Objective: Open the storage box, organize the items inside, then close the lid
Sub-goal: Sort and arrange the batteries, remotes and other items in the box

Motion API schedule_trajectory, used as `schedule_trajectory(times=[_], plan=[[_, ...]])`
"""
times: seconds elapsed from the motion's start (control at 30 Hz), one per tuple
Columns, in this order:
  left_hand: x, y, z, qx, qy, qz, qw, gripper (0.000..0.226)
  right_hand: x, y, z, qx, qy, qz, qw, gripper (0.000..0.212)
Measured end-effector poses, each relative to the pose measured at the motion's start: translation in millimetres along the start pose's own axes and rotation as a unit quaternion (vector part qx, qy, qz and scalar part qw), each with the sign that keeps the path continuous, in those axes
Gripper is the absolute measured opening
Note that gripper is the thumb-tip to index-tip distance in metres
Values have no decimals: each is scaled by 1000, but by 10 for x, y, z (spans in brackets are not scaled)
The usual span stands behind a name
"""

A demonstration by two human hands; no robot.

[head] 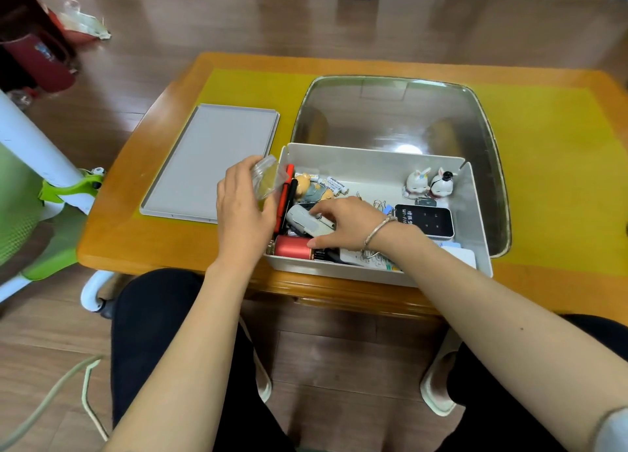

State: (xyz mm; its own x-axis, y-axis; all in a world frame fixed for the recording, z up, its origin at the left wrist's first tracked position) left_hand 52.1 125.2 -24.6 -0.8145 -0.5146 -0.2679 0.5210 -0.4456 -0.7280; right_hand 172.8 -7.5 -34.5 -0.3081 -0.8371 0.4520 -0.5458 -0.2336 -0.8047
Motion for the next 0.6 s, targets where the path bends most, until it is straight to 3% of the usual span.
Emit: schedule_trajectory(times=[0.1, 0.17, 0.23, 0.33, 0.6], plan=[[-10, 8, 10, 2, 0, -7, 1000, 50, -24, -98, 62, -130, -33, 8, 991, 38], [-16, 24, 24, 4, 3, -9, 1000, 51, -113, -159, 145, -176, -6, 61, 983, 35], [-24, 43, 41, 7, 6, -12, 1000, 51, -261, -206, 247, -119, 64, 123, 983, 33], [-35, 69, 52, 10, 15, -22, 1000, 51, -455, -220, 297, -39, 142, 118, 982, 33], [-17, 113, 45, 30, 15, -41, 999, 56, -672, -241, 215, -1, 164, 73, 984, 48]])
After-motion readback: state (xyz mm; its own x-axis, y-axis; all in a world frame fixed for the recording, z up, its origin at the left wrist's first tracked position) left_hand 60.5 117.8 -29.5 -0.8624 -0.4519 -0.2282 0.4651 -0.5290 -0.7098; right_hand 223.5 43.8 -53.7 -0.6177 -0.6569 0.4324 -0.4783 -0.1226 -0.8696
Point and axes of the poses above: each hand's wrist, its own x-axis away from the middle knuckle, its own y-axis out of the palm, z = x × y, the point moved 2 cm from there along -x, towards the middle knuckle, and after that the axes turned 13 degrees about -z, right-handed, at the moved point
